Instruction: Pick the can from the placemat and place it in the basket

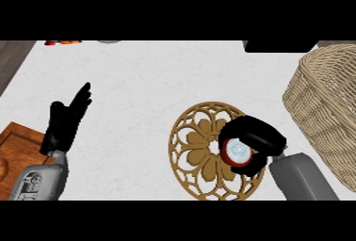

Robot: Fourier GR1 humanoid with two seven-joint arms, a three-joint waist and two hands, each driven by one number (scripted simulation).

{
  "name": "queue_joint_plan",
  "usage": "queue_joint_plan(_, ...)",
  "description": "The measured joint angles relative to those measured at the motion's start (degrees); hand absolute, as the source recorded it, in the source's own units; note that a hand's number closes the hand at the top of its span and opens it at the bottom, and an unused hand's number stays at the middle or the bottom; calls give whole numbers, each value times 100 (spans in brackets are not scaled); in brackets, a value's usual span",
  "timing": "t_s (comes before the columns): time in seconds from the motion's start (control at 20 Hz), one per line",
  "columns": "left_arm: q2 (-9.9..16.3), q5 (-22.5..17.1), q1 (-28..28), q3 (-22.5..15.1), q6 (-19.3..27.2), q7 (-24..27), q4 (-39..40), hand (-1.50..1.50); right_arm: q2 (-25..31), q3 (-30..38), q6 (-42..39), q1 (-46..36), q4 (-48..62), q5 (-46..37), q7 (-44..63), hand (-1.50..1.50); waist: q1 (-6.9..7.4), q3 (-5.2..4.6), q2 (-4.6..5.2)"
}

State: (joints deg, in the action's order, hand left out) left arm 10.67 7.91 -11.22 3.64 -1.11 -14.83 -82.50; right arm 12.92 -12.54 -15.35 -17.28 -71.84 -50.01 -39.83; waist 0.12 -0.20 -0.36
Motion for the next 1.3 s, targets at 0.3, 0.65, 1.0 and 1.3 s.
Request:
queue_joint_plan(0.3,108,-86,79,166,-50,89,105,0,31,-99,493,413,-479,-1119,1816,150,-133,-60,-116)
queue_joint_plan(0.65,120,-56,68,203,-34,214,231,0,-321,-609,471,1309,-1982,-2158,3697,150,-174,-56,-102)
queue_joint_plan(1.0,82,-31,100,194,2,208,198,0,-965,-756,-270,2325,-3959,-1247,4447,150,-167,1,-27)
queue_joint_plan(1.3,157,-144,-10,268,-122,146,223,0,-1214,-715,-645,2436,-5827,83,5651,150,-137,10,0)
